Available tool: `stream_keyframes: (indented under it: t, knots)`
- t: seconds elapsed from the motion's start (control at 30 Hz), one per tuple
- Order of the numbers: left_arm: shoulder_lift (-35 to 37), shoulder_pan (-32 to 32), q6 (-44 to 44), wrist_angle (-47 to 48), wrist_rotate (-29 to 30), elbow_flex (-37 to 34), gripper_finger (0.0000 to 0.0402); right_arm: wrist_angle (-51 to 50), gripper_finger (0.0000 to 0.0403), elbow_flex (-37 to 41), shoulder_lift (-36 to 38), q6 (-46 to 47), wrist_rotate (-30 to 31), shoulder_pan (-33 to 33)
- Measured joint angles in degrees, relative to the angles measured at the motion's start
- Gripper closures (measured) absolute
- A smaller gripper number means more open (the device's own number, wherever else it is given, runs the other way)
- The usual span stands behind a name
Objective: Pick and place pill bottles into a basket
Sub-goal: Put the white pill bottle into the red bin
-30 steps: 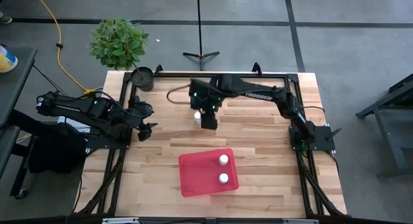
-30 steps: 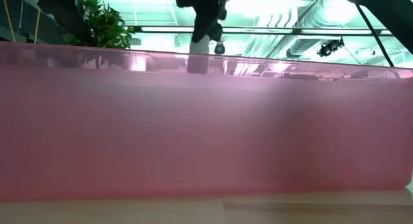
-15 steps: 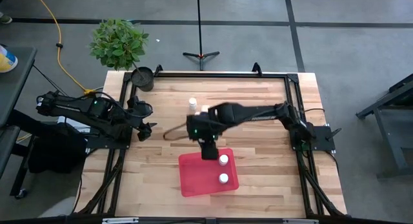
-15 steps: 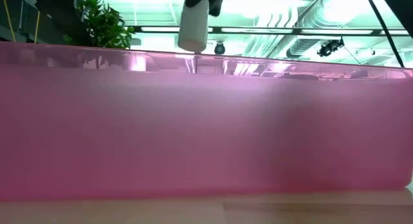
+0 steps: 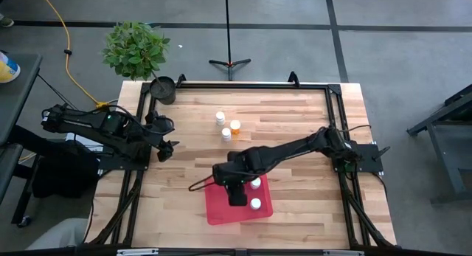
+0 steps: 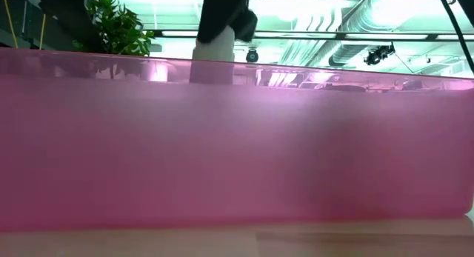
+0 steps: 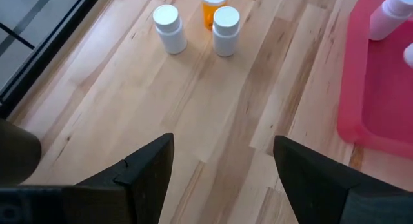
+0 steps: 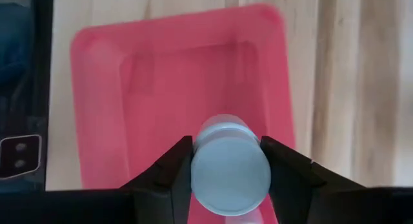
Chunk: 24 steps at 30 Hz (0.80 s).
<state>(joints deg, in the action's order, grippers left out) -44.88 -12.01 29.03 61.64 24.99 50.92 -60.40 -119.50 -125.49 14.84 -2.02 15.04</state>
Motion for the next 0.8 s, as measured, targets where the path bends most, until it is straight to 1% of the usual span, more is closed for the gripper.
stream_keyframes:
  t: [0.13,0.3,0.8]
  knots:
    - [0.0,0.0,0.8,0.0,-0.6,0.0,0.0103,3.1,0.0257,4.3,0.0,2.1,-0.3,1.0]
    - [0.0,0.0,1.0,0.1,-0.6,0.0,0.0103,5.0,0.0257,7.3,0.0,4.1,-0.2,1.6]
    - [0.0,0.0,1.3,0.5,-0.6,0.0,0.0103,5.1,0.0257,8.0,-1.0,5.6,0.2,1.0]
